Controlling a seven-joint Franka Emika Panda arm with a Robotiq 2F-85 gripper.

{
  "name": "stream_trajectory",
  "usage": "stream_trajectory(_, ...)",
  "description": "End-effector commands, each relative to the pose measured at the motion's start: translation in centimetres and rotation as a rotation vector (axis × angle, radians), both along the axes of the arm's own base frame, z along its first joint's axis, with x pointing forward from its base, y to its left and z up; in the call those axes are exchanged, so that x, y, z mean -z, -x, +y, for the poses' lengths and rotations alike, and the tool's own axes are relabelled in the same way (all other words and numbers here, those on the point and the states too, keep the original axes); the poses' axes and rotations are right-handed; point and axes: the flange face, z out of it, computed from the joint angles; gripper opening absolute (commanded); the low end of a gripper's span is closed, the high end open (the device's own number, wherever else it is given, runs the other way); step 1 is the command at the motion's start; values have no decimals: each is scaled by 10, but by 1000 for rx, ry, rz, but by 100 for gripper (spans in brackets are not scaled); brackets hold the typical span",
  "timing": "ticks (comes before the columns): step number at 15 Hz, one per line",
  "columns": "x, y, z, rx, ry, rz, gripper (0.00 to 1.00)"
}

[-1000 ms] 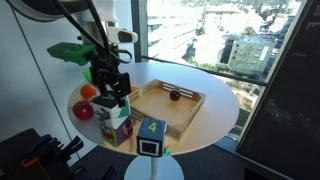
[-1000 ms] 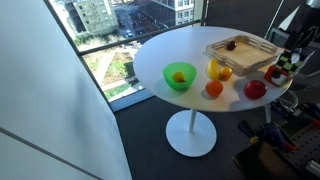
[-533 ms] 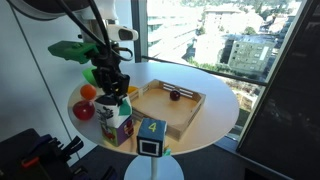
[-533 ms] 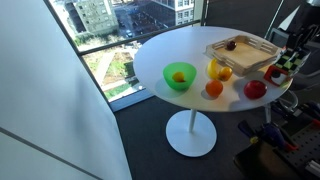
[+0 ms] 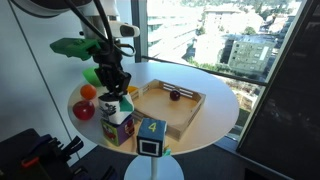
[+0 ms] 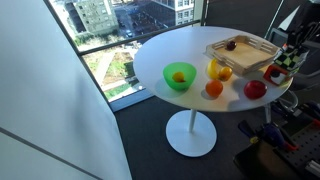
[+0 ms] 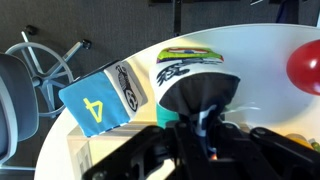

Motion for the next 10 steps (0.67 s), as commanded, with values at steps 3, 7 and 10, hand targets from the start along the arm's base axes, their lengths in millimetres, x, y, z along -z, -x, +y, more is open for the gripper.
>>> stream_trajectory(3,-17,-13,-2,20,-9,-9,7)
stream_trajectory(7,-22,-25,-3,31,-7,-22,7)
stream_trajectory(10,-23,-39,-1,40,-9,-28,7)
